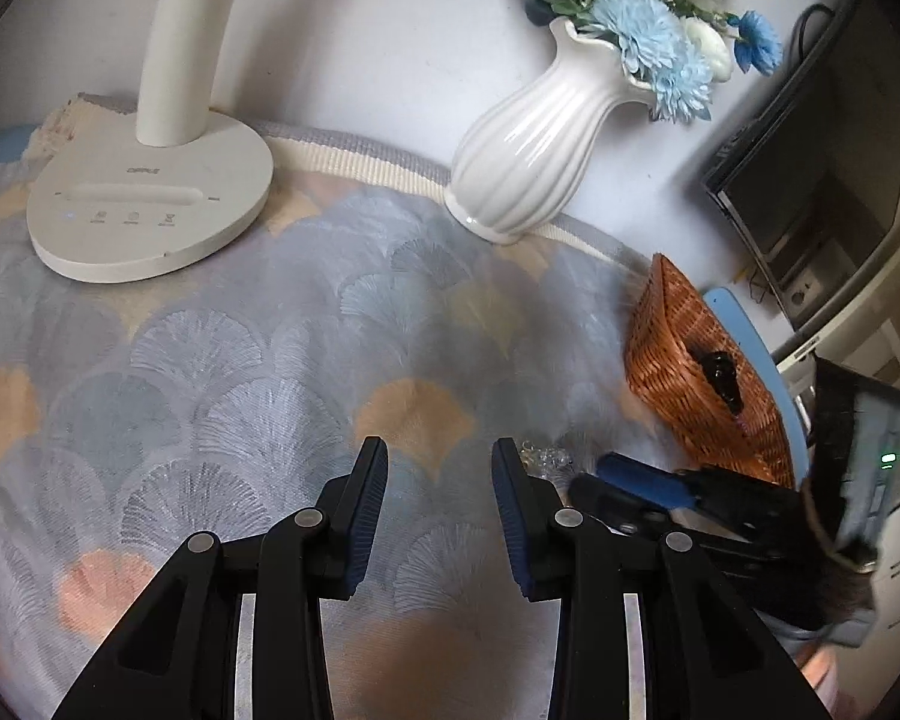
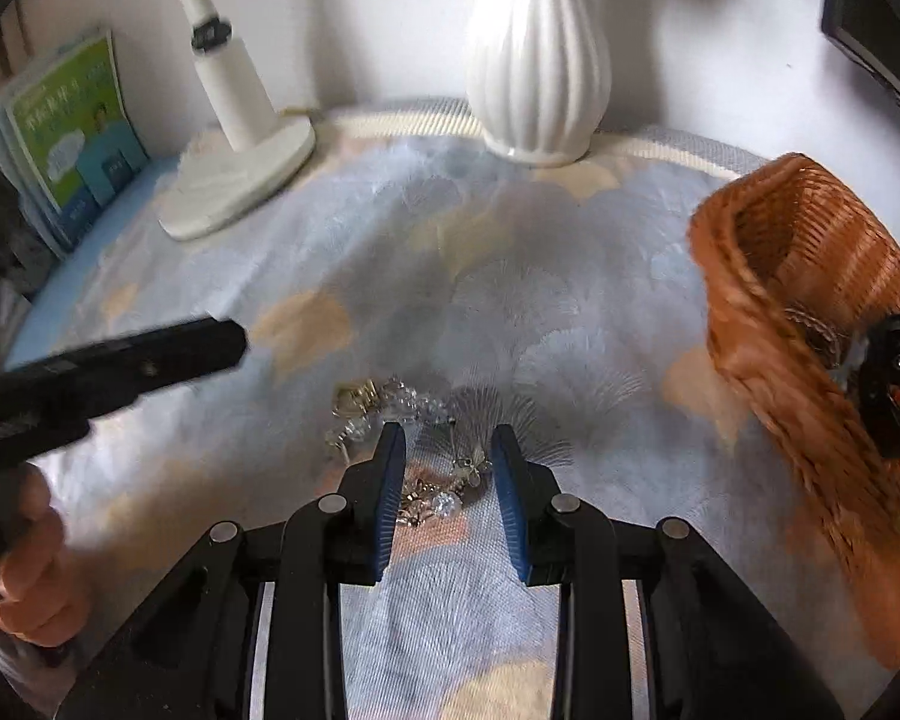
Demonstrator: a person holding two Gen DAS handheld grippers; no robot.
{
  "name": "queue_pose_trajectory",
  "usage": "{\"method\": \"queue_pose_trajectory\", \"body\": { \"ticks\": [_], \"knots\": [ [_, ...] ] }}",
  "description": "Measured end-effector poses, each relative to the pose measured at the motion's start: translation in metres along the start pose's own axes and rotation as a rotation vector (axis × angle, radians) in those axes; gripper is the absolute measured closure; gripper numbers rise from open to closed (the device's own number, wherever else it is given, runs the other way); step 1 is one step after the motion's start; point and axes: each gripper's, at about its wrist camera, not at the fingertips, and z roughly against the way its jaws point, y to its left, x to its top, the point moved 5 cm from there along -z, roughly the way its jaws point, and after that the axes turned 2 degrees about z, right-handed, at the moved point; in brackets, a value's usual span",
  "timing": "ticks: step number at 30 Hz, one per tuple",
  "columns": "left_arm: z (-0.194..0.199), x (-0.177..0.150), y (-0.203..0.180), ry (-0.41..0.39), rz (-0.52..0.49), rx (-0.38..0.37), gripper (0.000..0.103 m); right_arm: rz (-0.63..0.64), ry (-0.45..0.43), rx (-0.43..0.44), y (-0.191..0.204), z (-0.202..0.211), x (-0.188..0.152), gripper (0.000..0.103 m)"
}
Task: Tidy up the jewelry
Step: 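Grasp the gold chain bracelet with the right gripper while the left grasps a small gold charm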
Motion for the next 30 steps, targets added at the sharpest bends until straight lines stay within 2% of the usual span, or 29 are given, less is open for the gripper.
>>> {"method": "queue_pose_trajectory", "body": {
  "ticks": [2, 7, 12, 18, 20, 22, 25, 30],
  "knots": [
    [0.001, 0.000, 0.001, -0.001, 0.008, 0.000, 0.066, 0.047, -0.003, -0.051, 0.003, 0.002, -0.003, 0.095],
    [-0.001, -0.002, 0.002, 0.012, 0.008, -0.015, 0.066, 0.091, 0.002, -0.152, -0.005, 0.016, -0.024, 0.099],
    [-0.009, -0.009, -0.014, 0.042, -0.067, -0.022, 0.066, -0.039, -0.017, -0.199, -0.049, 0.031, -0.038, 0.099],
    [-0.031, -0.020, -0.042, 0.121, -0.296, 0.079, 0.066, -0.118, -0.075, -0.036, -0.066, 0.035, -0.041, 0.095],
    [-0.038, -0.021, -0.054, 0.127, -0.409, 0.143, 0.066, -0.098, -0.081, -0.032, -0.064, 0.035, -0.041, 0.093],
    [-0.045, -0.019, -0.060, 0.134, -0.470, 0.173, 0.066, -0.087, -0.084, -0.011, -0.060, 0.037, -0.043, 0.091],
    [-0.054, -0.015, -0.064, 0.133, -0.513, 0.190, 0.066, -0.091, -0.081, 0.010, -0.058, 0.038, -0.046, 0.089],
    [-0.058, -0.014, -0.068, 0.124, -0.544, 0.173, 0.068, -0.152, -0.082, 0.082, -0.065, 0.037, -0.049, 0.088]
  ]
}}
